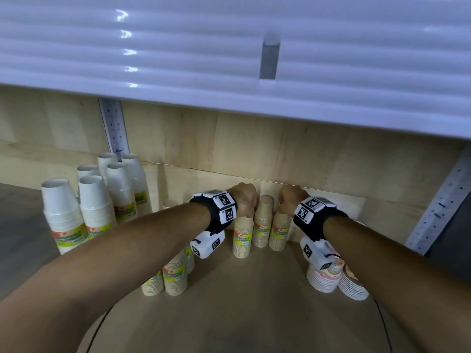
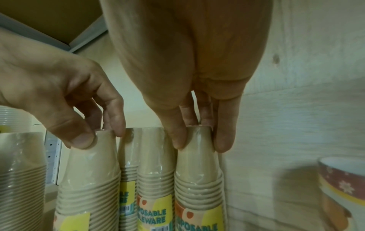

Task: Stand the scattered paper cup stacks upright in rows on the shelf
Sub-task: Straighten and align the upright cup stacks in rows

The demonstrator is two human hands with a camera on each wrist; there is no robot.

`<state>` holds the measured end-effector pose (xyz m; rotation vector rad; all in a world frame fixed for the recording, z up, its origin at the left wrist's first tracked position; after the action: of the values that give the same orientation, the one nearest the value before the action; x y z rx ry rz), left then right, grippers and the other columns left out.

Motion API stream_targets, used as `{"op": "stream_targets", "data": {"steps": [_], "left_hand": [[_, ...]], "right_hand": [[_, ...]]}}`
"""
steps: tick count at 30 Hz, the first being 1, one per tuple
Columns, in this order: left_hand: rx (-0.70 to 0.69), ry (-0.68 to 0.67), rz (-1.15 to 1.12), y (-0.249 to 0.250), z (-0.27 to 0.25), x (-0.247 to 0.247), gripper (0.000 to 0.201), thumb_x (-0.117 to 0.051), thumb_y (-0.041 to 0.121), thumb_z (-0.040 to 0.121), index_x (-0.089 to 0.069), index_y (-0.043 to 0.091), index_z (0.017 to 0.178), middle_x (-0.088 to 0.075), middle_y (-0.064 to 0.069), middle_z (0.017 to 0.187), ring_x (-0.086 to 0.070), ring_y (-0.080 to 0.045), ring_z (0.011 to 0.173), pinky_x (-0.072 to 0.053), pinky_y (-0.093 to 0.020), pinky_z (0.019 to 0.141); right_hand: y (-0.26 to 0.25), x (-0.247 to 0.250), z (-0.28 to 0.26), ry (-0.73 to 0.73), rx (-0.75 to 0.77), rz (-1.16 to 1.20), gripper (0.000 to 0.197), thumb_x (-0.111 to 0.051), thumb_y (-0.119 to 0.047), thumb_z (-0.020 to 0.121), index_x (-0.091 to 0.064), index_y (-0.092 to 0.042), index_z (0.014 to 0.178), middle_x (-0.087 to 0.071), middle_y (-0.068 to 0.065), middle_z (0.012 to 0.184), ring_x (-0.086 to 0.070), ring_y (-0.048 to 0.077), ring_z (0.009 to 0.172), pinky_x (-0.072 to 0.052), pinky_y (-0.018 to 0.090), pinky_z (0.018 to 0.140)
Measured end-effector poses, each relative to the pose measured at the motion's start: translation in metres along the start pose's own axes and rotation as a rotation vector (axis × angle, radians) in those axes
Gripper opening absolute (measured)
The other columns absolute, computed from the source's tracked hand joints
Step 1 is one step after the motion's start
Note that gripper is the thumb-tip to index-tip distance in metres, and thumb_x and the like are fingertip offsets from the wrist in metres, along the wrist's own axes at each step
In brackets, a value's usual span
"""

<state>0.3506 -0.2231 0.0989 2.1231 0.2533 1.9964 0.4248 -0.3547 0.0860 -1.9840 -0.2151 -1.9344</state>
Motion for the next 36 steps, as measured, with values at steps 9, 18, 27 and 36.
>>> {"op": "stream_targets", "data": {"steps": [9,18,27,36], "left_hand": [[-0.019,0.019,-0.012,0.0,-0.011,0.007,0.036,-0.07,0.016,0.086,-0.063,0.016,0.122,-0.06,-0.005,0.122,-0.059,-0.021,0.101,-0.048,-0.026,0.078],[0.023,0.075,0.001,-0.015,-0.041,0.045,0.041,-0.074,0.025,0.084,-0.061,0.02,0.123,-0.054,-0.002,0.118,-0.053,-0.018,0.097,-0.043,-0.026,0.076],[0.134,0.115,0.048,-0.063,-0.094,0.074,0.039,-0.074,0.028,0.084,-0.062,0.022,0.12,-0.053,-0.001,0.113,-0.052,-0.018,0.095,-0.043,-0.026,0.076],[0.225,0.046,0.176,-0.111,-0.147,0.078,0.03,-0.067,0.017,0.09,-0.069,0.007,0.118,-0.061,-0.01,0.125,-0.058,-0.019,0.103,-0.047,-0.028,0.083]], "right_hand": [[0.002,0.006,-0.014,0.036,0.014,0.052,0.018,-0.068,-0.019,0.079,-0.053,-0.012,0.083,-0.059,0.007,0.096,-0.056,0.021,0.08,-0.039,0.024,0.053],[-0.03,0.03,-0.035,0.1,0.074,0.044,0.053,-0.065,-0.032,0.085,-0.05,-0.015,0.133,-0.051,0.01,0.133,-0.054,0.027,0.115,-0.047,0.029,0.088],[-0.127,0.038,-0.07,0.081,0.241,0.08,0.048,-0.069,-0.029,0.082,-0.057,-0.016,0.126,-0.058,0.009,0.125,-0.06,0.026,0.107,-0.046,0.025,0.079],[-0.215,0.018,-0.105,-0.048,0.435,0.091,0.034,-0.07,-0.034,0.083,-0.068,-0.015,0.112,-0.063,0.009,0.112,-0.063,0.026,0.097,-0.05,0.029,0.079]]}}
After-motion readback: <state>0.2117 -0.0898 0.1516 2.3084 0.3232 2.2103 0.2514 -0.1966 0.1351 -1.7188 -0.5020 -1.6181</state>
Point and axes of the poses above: each hand's wrist, its own z-axis towards the middle knuckle, its own x-axis out of the back of the hand, y = z × x, the point moved 6 cm from there along z, towards the middle knuckle
